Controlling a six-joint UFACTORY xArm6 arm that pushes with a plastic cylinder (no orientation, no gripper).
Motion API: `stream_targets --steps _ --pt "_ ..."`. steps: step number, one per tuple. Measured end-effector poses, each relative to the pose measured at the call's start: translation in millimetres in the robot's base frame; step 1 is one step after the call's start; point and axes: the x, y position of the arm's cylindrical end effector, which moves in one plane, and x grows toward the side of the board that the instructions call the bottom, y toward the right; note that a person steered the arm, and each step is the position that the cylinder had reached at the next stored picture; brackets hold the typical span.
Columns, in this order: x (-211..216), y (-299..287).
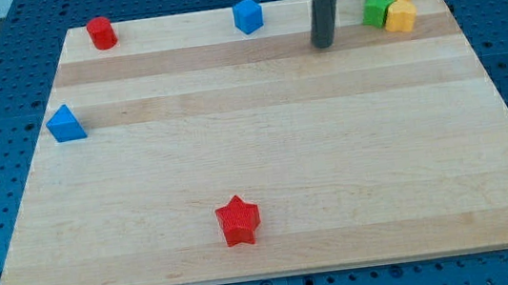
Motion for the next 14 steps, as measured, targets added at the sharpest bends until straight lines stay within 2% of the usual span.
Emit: stream_targets --steps 1,2,3,4,6,7,9,11,13,14 --pt "42 -58" --pt "51 -124" --pt "39 -169" --pt "27 -128" --pt "-68 -70" --pt "-99 -59" --pt "-125 -42" --pt "-117 -98" --pt "-66 -151" --pt "-77 -168"
